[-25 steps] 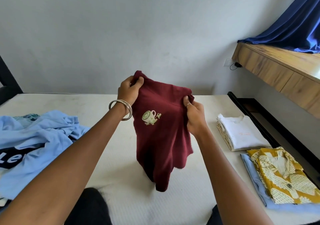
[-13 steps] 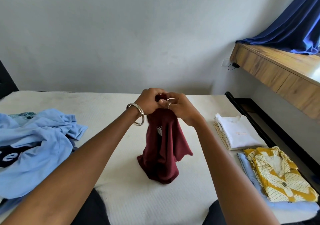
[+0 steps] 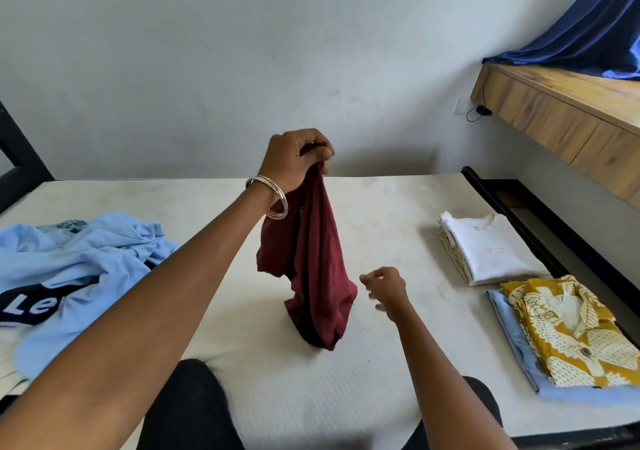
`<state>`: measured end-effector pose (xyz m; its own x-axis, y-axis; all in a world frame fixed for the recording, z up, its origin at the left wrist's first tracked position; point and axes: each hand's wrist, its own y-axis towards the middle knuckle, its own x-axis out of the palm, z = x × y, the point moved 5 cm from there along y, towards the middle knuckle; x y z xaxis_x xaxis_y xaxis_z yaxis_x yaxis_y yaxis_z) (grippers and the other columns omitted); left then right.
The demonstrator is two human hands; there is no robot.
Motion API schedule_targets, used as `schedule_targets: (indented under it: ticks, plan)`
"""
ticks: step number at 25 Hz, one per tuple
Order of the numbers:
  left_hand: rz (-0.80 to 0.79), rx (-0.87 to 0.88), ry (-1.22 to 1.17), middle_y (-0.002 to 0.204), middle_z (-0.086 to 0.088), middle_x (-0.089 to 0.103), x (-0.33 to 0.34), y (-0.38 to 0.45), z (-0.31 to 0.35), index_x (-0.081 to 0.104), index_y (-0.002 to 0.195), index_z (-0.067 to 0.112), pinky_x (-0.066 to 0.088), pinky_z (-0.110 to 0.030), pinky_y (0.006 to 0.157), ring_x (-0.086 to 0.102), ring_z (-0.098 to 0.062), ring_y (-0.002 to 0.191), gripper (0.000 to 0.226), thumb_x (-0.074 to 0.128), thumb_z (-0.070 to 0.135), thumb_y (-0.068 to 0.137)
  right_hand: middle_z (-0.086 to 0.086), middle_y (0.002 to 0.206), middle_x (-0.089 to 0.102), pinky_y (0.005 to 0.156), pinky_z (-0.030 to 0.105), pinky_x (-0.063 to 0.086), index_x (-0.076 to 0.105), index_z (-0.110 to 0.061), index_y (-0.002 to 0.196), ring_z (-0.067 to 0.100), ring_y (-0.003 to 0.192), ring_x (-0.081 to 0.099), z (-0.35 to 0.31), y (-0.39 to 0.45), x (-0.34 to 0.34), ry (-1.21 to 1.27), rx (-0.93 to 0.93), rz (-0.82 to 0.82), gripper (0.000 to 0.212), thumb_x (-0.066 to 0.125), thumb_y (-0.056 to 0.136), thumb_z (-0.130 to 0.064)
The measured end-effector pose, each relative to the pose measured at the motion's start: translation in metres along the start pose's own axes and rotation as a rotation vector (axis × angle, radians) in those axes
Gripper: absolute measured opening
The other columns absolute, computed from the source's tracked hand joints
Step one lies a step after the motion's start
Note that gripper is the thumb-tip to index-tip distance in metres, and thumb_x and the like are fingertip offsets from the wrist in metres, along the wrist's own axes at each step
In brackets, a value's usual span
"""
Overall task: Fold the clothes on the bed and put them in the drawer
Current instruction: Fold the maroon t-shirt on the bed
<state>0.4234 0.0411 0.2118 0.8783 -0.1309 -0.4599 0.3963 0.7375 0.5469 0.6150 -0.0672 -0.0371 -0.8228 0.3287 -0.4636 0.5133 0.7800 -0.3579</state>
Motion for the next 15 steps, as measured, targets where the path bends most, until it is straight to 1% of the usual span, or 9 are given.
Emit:
schedule_targets:
  ticks: [2,4,5,7,8,10,11,13,15]
  plan:
    - [0.076,-0.010,-0.016,0.068,0.001,0.070,-0.001,0.001,0.000,0.070,0.085,0.006,0.053,-0.018,0.071,0.070,-0.007,0.062,0.006,0.067,0.009,0.088,0.016,0.092,0.072,0.069,0.040,0.060,0.067,0.002,0.096,0.027,0.081,0.071,0.017,-0.011,0.017,-0.023,0.201,-0.240,0.020,0.071,0.090,-0.016]
    - [0.164,-0.018,-0.027,0.068,0.003,0.070,0.001,0.000,-0.001,0.069,0.084,0.005,0.054,-0.020,0.072,0.070,-0.006,0.063,0.006,0.066,0.009,0.088,0.020,0.100,0.072,0.070,0.043,0.061,0.069,0.003,0.100,0.031,0.086,0.072,0.025,-0.027,0.037,-0.013,0.281,-0.484,0.027,0.077,0.085,-0.018]
    - [0.190,-0.022,-0.037,0.067,0.003,0.069,0.003,0.000,-0.001,0.069,0.084,0.006,0.055,-0.021,0.073,0.070,-0.006,0.063,0.005,0.066,0.009,0.088,0.020,0.105,0.071,0.068,0.043,0.060,0.068,0.003,0.104,0.033,0.090,0.071,0.029,-0.031,0.044,0.043,0.298,-0.525,0.036,0.081,0.081,-0.022]
    - [0.201,-0.015,-0.043,0.068,0.003,0.070,0.005,0.001,0.001,0.069,0.084,0.008,0.054,-0.022,0.075,0.070,-0.006,0.064,0.005,0.067,0.010,0.087,0.018,0.110,0.067,0.069,0.045,0.060,0.065,-0.001,0.111,0.036,0.096,0.068,0.033,-0.032,0.052,0.221,0.313,-0.470,0.050,0.085,0.075,-0.028]
    - [0.196,-0.007,-0.040,0.068,0.003,0.070,0.004,0.002,0.001,0.069,0.085,0.008,0.054,-0.022,0.076,0.070,-0.005,0.065,0.005,0.067,0.011,0.088,0.015,0.108,0.067,0.071,0.045,0.060,0.065,-0.004,0.113,0.033,0.095,0.067,0.032,-0.030,0.053,0.342,0.315,-0.417,0.048,0.084,0.077,-0.029]
    - [0.194,0.001,-0.040,0.068,0.001,0.071,-0.002,0.002,0.001,0.069,0.086,0.007,0.053,-0.018,0.075,0.069,-0.004,0.065,0.006,0.067,0.012,0.088,0.011,0.099,0.069,0.074,0.043,0.058,0.066,-0.007,0.115,0.030,0.090,0.067,0.028,-0.021,0.047,0.617,0.283,-0.291,0.034,0.075,0.086,-0.022]
    - [0.200,0.000,-0.039,0.068,-0.001,0.071,-0.007,0.002,0.000,0.069,0.087,0.006,0.052,-0.016,0.074,0.069,-0.003,0.065,0.007,0.066,0.012,0.089,0.011,0.100,0.071,0.077,0.043,0.056,0.066,-0.008,0.115,0.030,0.092,0.067,0.026,-0.015,0.041,0.731,0.254,-0.213,0.026,0.070,0.090,-0.018]
    - [0.221,-0.022,-0.027,0.067,-0.002,0.071,-0.016,0.001,-0.008,0.069,0.088,0.005,0.051,-0.014,0.072,0.068,-0.002,0.063,0.008,0.065,0.012,0.090,0.011,0.112,0.070,0.088,0.048,0.054,0.068,-0.011,0.111,0.031,0.105,0.065,0.019,-0.008,0.021,0.958,0.194,-0.024,0.018,0.066,0.093,-0.012]
    - [0.221,-0.067,0.006,0.066,-0.003,0.070,-0.022,-0.003,-0.022,0.068,0.088,0.005,0.049,-0.013,0.070,0.064,-0.001,0.060,0.008,0.064,0.011,0.091,0.009,0.122,0.066,0.100,0.053,0.047,0.068,-0.015,0.102,0.028,0.116,0.059,0.013,-0.004,-0.004,1.163,0.157,0.140,0.013,0.071,0.089,-0.014]
